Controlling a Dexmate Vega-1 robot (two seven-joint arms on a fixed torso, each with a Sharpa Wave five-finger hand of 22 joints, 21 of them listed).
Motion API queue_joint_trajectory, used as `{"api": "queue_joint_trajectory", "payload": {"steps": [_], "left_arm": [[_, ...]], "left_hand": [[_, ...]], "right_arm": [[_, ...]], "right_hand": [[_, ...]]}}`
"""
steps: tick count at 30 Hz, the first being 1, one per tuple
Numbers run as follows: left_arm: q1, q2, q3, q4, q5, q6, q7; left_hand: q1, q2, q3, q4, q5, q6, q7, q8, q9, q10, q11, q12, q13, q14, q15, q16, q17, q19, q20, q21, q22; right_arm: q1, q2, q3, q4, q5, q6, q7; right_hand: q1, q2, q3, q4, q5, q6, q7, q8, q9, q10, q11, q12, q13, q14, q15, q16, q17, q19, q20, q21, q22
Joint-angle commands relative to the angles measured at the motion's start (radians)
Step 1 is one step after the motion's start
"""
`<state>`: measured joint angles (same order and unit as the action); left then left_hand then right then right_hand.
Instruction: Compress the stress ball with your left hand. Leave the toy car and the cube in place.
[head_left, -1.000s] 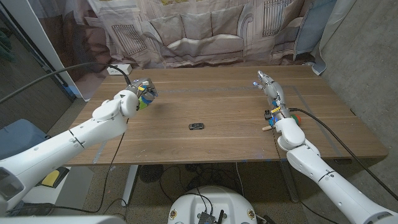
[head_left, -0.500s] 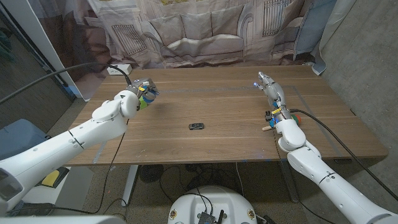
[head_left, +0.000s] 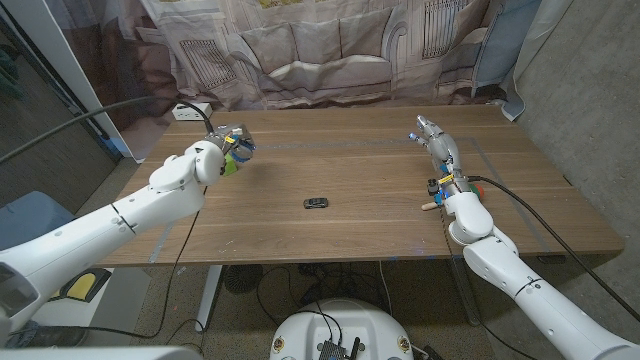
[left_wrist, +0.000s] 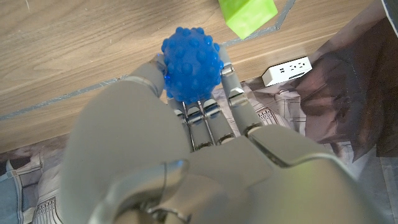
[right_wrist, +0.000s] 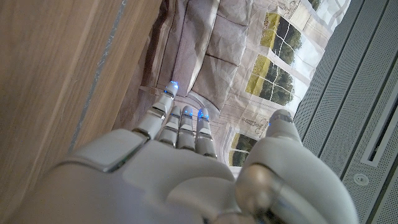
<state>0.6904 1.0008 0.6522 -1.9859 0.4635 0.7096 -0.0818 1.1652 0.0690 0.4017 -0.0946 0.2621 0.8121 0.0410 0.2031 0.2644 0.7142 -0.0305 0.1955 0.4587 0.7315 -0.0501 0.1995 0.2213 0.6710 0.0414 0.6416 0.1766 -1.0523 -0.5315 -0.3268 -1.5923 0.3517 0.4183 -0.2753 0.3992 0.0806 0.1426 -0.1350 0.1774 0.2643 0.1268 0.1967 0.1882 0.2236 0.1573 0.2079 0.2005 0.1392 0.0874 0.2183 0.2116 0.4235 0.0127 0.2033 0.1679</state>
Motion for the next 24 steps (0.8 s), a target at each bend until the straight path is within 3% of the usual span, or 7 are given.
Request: {"api": "queue_joint_trajectory", "payload": {"steps": [1, 8, 17, 24], "left_arm": [[-0.029, 0.007, 0.015, 0.014, 0.031, -0.021, -0.068], [-0.029, 0.009, 0.017, 0.018, 0.045, -0.036, -0.089], [0.027, -0.003, -0.027, 0.041, 0.009, -0.105, 0.002], [0.044, -0.012, -0.020, 0.056, 0.001, -0.133, -0.001]], "left_hand": [[-0.016, -0.001, -0.007, 0.002, -0.001, -0.013, -0.002, -0.003, 0.000, -0.006, -0.003, -0.002, 0.001, -0.004, 0.001, 0.001, 0.003, -0.009, -0.002, -0.005, -0.001], [-0.029, -0.004, -0.010, 0.001, -0.003, -0.020, -0.001, -0.005, -0.002, -0.015, -0.001, -0.002, -0.003, -0.022, 0.003, -0.002, 0.002, -0.021, -0.003, -0.013, -0.001], [-0.046, -0.007, -0.015, 0.004, -0.006, -0.016, 0.002, -0.002, -0.005, -0.011, 0.001, 0.003, -0.006, -0.025, 0.004, 0.001, 0.001, -0.022, -0.004, -0.016, -0.001], [-0.051, -0.006, -0.015, 0.003, -0.006, -0.017, 0.000, -0.002, -0.006, -0.012, 0.002, 0.004, -0.008, -0.027, 0.004, 0.001, 0.000, -0.026, -0.002, -0.019, -0.001]], "right_arm": [[0.014, 0.006, -0.004, 0.008, -0.002, -0.008, -0.001], [0.026, 0.008, -0.011, 0.015, -0.002, -0.012, 0.006], [0.020, 0.002, -0.010, 0.005, -0.003, -0.022, 0.001], [0.010, -0.006, -0.011, -0.015, -0.027, -0.048, -0.025]], "right_hand": [[0.006, -0.002, 0.001, -0.001, -0.001, 0.009, 0.002, 0.001, 0.002, 0.004, -0.003, 0.000, 0.001, 0.009, 0.001, 0.003, 0.004, 0.007, -0.002, 0.000, 0.003], [0.006, -0.001, 0.001, -0.001, -0.001, 0.009, 0.001, 0.001, 0.002, 0.004, -0.002, -0.001, 0.001, 0.009, 0.001, 0.003, 0.004, 0.007, -0.001, -0.001, 0.003], [0.006, -0.001, 0.001, 0.000, -0.001, 0.010, 0.002, 0.001, 0.002, 0.004, -0.001, -0.001, 0.001, 0.009, 0.002, 0.002, 0.005, 0.007, -0.001, -0.002, 0.003], [0.006, -0.001, 0.001, 0.000, -0.001, 0.010, 0.001, 0.001, 0.002, 0.003, -0.001, -0.001, 0.001, 0.009, 0.001, 0.002, 0.005, 0.007, -0.001, -0.003, 0.003]]}}
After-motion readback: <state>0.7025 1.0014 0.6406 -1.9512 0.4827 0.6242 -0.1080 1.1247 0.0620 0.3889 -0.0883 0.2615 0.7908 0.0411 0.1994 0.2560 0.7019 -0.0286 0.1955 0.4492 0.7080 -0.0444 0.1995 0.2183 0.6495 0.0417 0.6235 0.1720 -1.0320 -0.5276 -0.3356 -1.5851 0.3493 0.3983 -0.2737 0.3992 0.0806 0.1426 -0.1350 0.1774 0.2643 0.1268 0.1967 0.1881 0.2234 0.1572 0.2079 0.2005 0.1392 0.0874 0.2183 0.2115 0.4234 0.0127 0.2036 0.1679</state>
